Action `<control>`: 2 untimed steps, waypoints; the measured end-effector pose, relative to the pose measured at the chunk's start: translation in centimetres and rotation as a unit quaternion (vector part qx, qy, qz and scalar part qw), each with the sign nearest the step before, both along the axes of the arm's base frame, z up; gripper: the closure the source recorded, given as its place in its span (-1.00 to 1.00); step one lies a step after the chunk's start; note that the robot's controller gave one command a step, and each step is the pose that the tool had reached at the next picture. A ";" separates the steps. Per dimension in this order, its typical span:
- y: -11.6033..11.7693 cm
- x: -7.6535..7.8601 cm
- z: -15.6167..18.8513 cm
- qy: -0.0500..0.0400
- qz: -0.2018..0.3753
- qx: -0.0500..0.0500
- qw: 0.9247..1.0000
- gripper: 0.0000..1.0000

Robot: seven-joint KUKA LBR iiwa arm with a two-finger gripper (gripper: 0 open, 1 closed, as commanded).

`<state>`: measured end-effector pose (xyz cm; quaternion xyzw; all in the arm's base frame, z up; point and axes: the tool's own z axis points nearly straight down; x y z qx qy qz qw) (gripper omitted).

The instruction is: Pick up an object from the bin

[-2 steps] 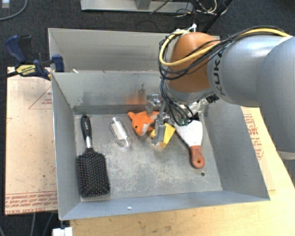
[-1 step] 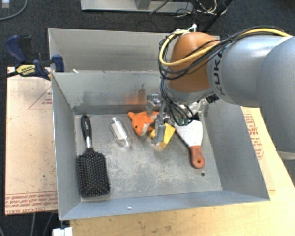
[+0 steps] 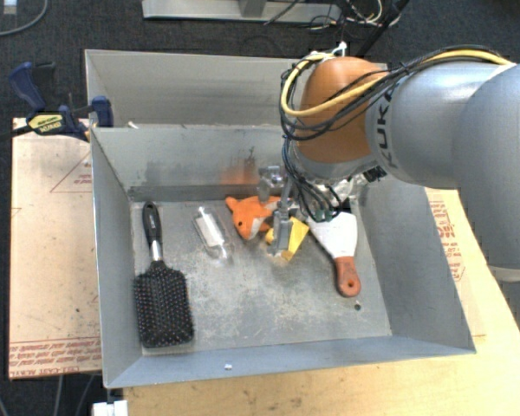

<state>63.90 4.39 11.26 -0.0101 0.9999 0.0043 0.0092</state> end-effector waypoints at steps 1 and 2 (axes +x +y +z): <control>2.0 1.0 3.3 -0.003 -0.029 0.001 1.000 -1.00; 2.5 1.4 0.6 -0.006 -0.007 0.001 1.000 -1.00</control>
Offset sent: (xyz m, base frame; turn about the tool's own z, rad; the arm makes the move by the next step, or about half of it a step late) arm 0.0110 0.0198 -0.0314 -0.0240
